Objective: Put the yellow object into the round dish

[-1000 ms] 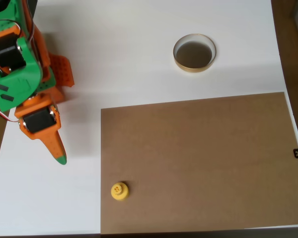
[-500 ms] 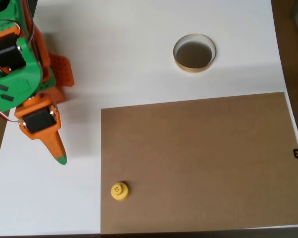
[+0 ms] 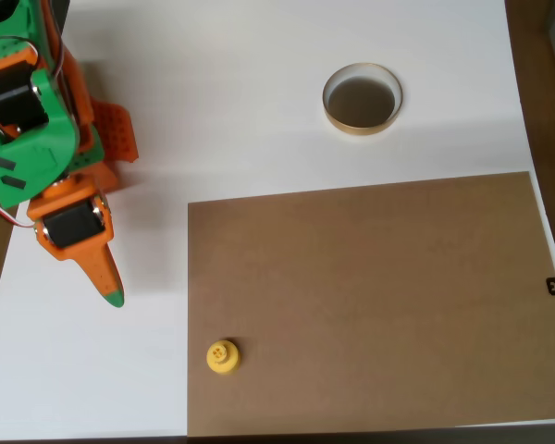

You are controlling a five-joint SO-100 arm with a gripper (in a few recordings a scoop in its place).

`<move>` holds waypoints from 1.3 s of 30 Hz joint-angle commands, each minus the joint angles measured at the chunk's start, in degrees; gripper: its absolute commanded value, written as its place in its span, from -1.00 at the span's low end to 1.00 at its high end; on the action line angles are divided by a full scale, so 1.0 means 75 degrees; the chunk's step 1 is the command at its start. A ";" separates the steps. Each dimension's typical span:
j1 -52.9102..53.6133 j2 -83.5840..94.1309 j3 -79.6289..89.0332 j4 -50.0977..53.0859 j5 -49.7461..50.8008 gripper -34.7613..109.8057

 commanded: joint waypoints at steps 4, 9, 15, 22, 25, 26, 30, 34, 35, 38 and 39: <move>0.0023 0.0094 -0.0082 -0.0117 -0.0082 -0.52; 0.0023 0.0094 -0.0082 -0.0117 -0.0082 -0.52; 0.0023 0.0094 -0.0082 -0.0117 -0.0094 -0.52; -0.0047 0.0094 -0.0082 -0.0117 -0.0164 -0.52; -0.0059 0.0094 -0.0082 -0.0105 -0.0164 -0.52; -0.0059 0.0094 -0.0082 -0.0105 -0.0164 -0.51; -0.0164 0.0094 -0.0070 -0.0129 -0.0340 -0.51; -0.0410 0.0094 -0.0059 -0.0141 -0.0703 -0.52; -0.0480 0.0094 -0.0047 -0.0141 -0.0785 -0.52; -0.0563 0.0094 -0.0012 -0.0129 -0.1289 -0.52; -0.0563 0.0094 -0.0012 -0.0094 -0.1348 -0.52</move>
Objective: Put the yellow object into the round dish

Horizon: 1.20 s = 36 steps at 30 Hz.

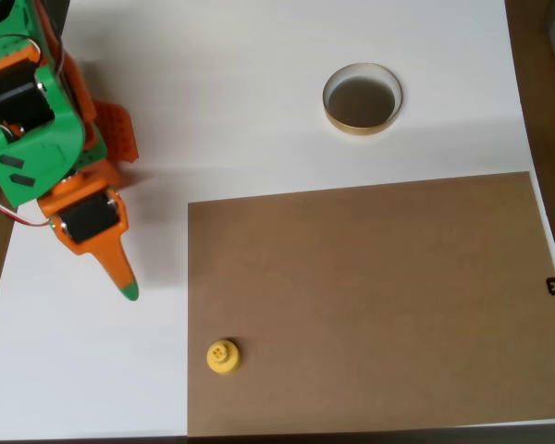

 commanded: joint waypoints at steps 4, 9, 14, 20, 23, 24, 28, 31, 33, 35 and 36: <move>0.0164 0.0094 -0.0082 0.0117 -0.0082 -0.47; 0.0246 0.0094 -0.0305 0.0234 0.0164 -0.42; 0.0258 0.0094 -0.0668 0.0281 0.0316 -0.35; 0.0023 -0.0609 -0.1395 0.0270 0.0316 -0.32; -0.0035 -0.1465 -0.1840 0.0047 0.0328 -0.31; -0.0070 -0.1699 -0.1969 -0.0012 0.0328 -0.31; -0.0293 -0.2391 -0.2391 -0.0117 0.0375 -0.27; -0.0434 -0.2637 -0.2602 -0.0141 0.0363 -0.26; -0.0516 -0.2801 -0.2766 -0.0141 0.0363 -0.25; -0.0563 -0.3117 -0.3000 -0.0141 0.0375 -0.25; -0.0586 -0.3340 -0.3152 -0.0141 0.0387 -0.24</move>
